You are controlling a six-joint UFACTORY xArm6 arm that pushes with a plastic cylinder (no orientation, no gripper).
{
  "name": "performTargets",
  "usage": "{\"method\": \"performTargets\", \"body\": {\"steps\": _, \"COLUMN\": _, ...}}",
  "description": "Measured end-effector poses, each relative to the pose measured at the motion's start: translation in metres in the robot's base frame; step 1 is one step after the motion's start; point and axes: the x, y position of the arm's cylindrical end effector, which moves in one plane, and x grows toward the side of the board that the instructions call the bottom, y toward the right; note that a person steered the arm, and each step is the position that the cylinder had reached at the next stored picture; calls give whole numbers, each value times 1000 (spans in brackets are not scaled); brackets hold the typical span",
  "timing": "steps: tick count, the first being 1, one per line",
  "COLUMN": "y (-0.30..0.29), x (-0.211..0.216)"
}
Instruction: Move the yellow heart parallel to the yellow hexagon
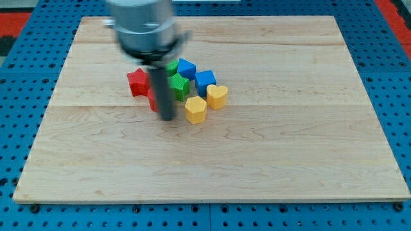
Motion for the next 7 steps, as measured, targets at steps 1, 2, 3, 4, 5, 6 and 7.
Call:
{"method": "performTargets", "body": {"steps": 1, "y": 11, "x": -2}}
{"method": "performTargets", "body": {"steps": 2, "y": 15, "x": -20}}
{"method": "performTargets", "body": {"steps": 3, "y": 96, "x": -16}}
{"method": "performTargets", "body": {"steps": 4, "y": 150, "x": 29}}
{"method": "performTargets", "body": {"steps": 5, "y": 160, "x": 30}}
{"method": "performTargets", "body": {"steps": 6, "y": 155, "x": 24}}
{"method": "performTargets", "body": {"steps": 7, "y": 154, "x": 25}}
